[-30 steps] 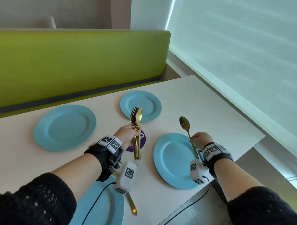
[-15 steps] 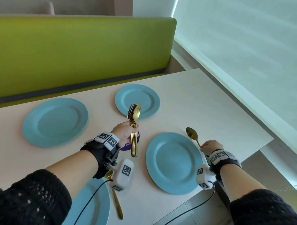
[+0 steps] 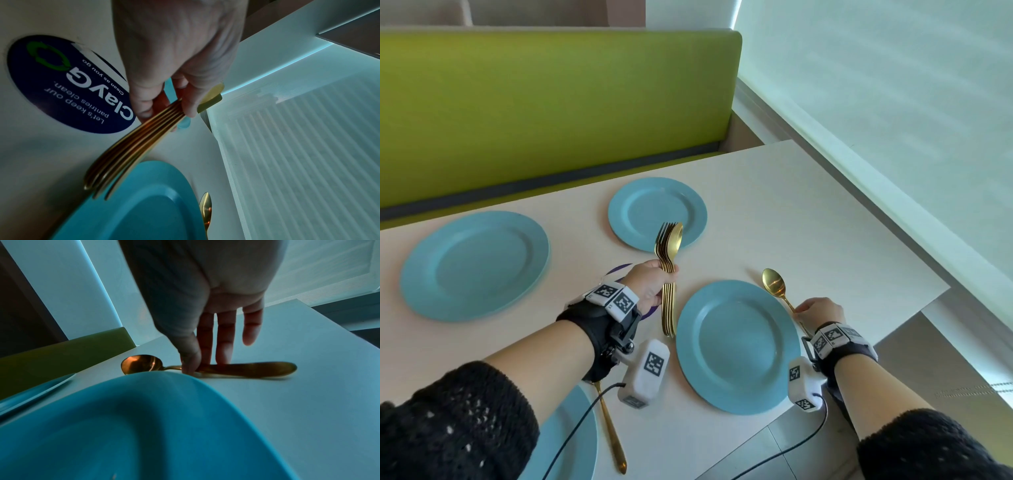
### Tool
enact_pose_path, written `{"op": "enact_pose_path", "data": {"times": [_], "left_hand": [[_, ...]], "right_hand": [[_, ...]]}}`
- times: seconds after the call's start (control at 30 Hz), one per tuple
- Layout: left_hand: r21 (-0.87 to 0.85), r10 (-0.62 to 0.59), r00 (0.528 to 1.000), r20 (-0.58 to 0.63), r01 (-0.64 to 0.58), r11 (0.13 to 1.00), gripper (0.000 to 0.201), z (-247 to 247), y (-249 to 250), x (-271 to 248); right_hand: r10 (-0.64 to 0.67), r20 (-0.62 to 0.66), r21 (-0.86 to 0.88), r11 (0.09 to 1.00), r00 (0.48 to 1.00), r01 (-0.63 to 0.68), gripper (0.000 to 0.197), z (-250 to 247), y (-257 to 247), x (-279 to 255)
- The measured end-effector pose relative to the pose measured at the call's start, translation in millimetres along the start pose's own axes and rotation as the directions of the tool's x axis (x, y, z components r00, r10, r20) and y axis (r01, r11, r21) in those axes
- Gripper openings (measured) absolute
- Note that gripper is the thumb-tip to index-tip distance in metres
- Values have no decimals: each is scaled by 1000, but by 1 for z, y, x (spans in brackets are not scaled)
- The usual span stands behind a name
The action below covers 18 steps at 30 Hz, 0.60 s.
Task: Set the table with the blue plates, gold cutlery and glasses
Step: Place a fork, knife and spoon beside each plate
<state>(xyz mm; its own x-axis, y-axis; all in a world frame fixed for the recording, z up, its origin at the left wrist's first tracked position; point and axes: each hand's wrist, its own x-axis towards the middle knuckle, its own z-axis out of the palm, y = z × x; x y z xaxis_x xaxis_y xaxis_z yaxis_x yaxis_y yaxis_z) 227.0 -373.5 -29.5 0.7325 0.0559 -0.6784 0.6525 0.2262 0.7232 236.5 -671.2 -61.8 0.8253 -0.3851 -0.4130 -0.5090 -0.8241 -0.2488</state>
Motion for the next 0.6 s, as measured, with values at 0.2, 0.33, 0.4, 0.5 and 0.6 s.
{"op": "enact_pose_path", "data": {"times": [0.2, 0.33, 0.4, 0.5, 0.6], "left_hand": [[-3, 0, 999, -32, 0, 1000, 31, 4, 1, 1], [11, -9, 1000, -26, 9, 1000, 33, 6, 1, -1], [19, -10, 1000, -17, 10, 1000, 33, 6, 0, -2], [32, -11, 1000, 0, 11, 999, 32, 7, -2, -6], [38, -12, 1000, 11, 12, 999, 31, 5, -3, -8]], "right_hand": [[17, -8, 65, 998, 1000, -17, 23, 0, 2, -1], [18, -3, 88, 996, 1000, -17, 19, 0, 2, -3], [11, -6, 100, 995, 1000, -10, 14, 1, 2, -4], [11, -1, 129, 992, 1000, -10, 11, 1, 5, -7], [16, -10, 154, 988, 1000, -14, 16, 2, 7, -8]]}}
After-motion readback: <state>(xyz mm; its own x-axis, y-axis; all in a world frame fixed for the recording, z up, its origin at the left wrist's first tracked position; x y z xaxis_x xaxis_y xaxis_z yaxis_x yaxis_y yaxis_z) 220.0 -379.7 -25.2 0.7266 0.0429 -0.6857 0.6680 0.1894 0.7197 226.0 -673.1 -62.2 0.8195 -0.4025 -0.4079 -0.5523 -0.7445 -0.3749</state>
